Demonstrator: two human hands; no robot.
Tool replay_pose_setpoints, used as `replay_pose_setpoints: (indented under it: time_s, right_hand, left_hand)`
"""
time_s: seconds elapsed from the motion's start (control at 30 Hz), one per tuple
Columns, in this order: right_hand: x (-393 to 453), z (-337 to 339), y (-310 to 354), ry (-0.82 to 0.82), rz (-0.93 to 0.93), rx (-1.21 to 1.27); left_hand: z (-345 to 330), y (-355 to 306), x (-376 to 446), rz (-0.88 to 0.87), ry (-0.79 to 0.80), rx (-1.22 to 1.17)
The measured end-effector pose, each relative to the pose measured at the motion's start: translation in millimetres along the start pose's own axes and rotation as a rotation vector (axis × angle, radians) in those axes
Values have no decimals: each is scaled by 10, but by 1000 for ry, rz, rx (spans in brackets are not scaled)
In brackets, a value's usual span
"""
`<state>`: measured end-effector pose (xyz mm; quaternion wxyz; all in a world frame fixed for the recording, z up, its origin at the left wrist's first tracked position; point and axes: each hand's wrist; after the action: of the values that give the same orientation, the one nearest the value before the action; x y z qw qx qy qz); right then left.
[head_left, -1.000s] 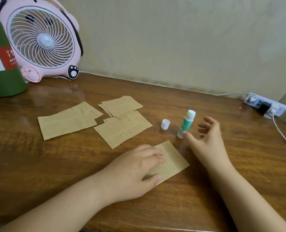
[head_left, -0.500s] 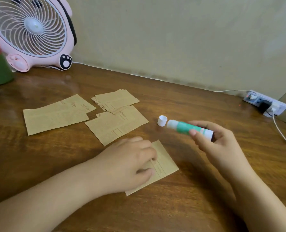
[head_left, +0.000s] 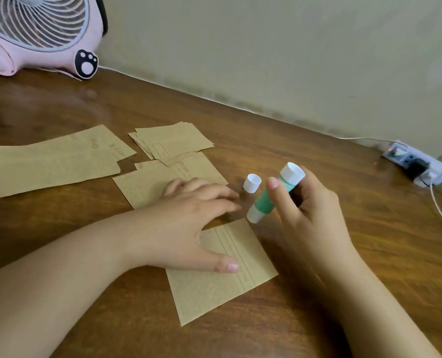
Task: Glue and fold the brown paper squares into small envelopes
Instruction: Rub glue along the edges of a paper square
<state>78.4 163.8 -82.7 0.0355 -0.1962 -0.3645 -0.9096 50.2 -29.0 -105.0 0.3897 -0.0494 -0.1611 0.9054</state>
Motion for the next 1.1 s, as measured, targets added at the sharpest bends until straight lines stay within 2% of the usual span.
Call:
replay_pose_setpoints:
  time_s: [0.27,0.5,0.63,0.9,1.1]
  right_hand:
    - [-20,-75,-77,48,70,-70]
    - [-33,-88,-105,69,127,-125]
    - [-57,-72,-98,102,107,-87]
    - [-109,-43,-157,224,-57,-6]
    - [-117,-8,-212,225,-115,57]
  left_hand:
    - [-44,35,36,-2,109,16]
    - [-57,36,29,12,117,32]
    - [-47,26,27,23,109,26]
    - [-38,10,17,49,113,6]
    - [-39,14,15,51,111,-6]
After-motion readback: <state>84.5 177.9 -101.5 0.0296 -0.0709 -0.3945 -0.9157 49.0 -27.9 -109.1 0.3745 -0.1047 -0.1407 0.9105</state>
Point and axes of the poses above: each hand's wrist, its own x-axis towards the middle knuckle, its own z-axis out of the back of the hand, y = z × x, and after that the axes turned 4 degrees about -z, right-handed
